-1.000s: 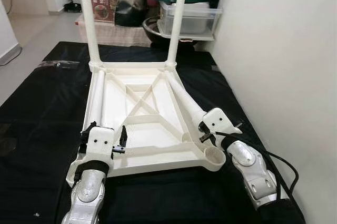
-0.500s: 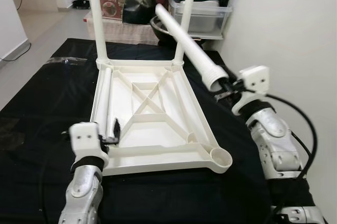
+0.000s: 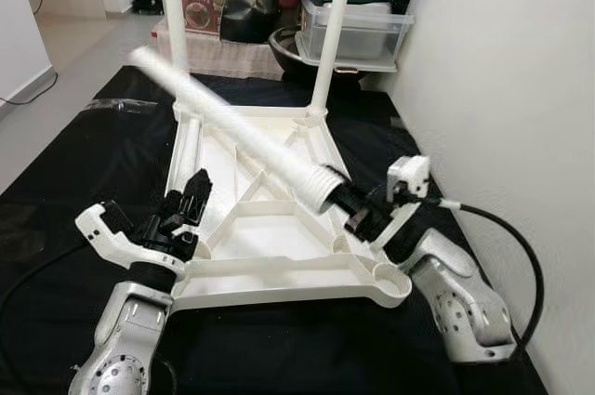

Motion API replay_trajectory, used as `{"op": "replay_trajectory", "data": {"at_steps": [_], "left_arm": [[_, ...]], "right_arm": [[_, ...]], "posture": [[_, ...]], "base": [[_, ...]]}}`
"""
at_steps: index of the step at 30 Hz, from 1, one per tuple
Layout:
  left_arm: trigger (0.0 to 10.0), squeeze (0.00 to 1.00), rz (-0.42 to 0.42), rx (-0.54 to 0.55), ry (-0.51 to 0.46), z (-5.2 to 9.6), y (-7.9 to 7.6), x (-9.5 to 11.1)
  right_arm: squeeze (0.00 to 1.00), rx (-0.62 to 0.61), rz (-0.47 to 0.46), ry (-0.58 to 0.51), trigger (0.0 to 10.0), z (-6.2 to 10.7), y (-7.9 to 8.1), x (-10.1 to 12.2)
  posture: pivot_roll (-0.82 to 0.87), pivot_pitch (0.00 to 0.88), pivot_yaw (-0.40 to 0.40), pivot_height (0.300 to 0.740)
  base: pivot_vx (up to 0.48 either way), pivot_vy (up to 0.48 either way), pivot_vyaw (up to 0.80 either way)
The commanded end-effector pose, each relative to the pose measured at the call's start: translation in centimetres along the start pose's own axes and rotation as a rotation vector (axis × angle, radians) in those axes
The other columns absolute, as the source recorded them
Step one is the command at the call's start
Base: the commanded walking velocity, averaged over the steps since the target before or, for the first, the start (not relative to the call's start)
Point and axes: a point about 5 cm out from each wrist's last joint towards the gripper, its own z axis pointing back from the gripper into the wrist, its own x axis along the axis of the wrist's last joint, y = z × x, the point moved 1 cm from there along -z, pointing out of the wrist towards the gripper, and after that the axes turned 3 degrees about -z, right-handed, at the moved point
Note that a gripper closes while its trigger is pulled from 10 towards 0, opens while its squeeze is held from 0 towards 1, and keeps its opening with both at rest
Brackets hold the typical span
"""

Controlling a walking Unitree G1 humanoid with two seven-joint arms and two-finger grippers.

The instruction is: Building children table

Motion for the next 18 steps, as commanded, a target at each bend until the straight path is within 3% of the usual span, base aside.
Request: {"op": "replay_trajectory", "data": {"at_steps": [1, 2, 3, 5, 7, 9, 12, 17, 18], "left_arm": [[10.0, 0.0, 0.199, -0.034, -0.036, 0.0, -1.1, -0.8], [10.0, 0.0, 0.199, -0.034, -0.036, 0.0, -1.1, -0.8], [10.0, 0.0, 0.242, -0.047, -0.042, 0.0, -1.1, -0.7], [10.0, 0.0, 0.242, -0.047, -0.042, 0.0, -1.1, -0.7], [10.0, 0.0, 0.36, -0.072, -0.053, -0.1, -0.6, 0.1], [10.0, 0.0, 0.36, -0.072, -0.053, -0.1, -0.6, 0.1], [10.0, 0.0, 0.448, -0.094, -0.074, 0.1, -0.3, 1.1], [10.0, 0.0, 0.479, -0.098, -0.1, 0.2, 0.0, 1.8], [4.3, 0.0, 0.487, -0.11, -0.114, 0.3, 0.1, 2.2]], "right_arm": [[0.0, 0.127, -0.079, -0.013, 0.0, 0.5, 1.4, 0.1], [0.0, 0.127, -0.079, -0.013, 0.0, 0.5, 1.4, 0.1], [0.0, 0.206, -0.132, -0.002, 0.0, 1.1, 2.3, -0.3], [0.0, 0.206, -0.132, -0.002, 0.0, 1.1, 2.3, -0.3], [0.0, 0.359, -0.221, 0.073, 0.0, 3.2, 3.5, -1.1], [0.0, 0.359, -0.221, 0.073, 0.0, 3.2, 3.5, -1.1], [0.0, 0.429, -0.263, 0.164, 0.0, 5.0, 3.8, -2.1], [0.0, 0.435, -0.268, 0.232, 0.0, 6.1, 3.3, -2.9], [0.0, 0.423, -0.272, 0.253, 0.0, 6.5, 2.9, -3.2]], "posture": [[0.08, 0.0, -0.132, 0.74], [0.08, 0.0, -0.132, 0.74], [0.08, 0.0, -0.131, 0.74], [0.08, 0.0, -0.131, 0.74], [0.08, 0.0, -0.132, 0.74], [0.08, 0.0, -0.132, 0.74], [0.08, 0.0, -0.134, 0.74], [0.08, 0.0, -0.136, 0.74], [0.08, 0.0, -0.136, 0.74]], "base": [[0.0, 0.0, 0.0], [0.0, 0.0, 0.0], [0.0, 0.0, 0.0], [0.0, 0.0, 0.0], [0.0, 0.0, 0.0], [0.0, 0.0, 0.0], [0.0, 0.0, 0.0], [0.0, 0.0, 0.0], [0.0, 0.0, 0.0]]}}
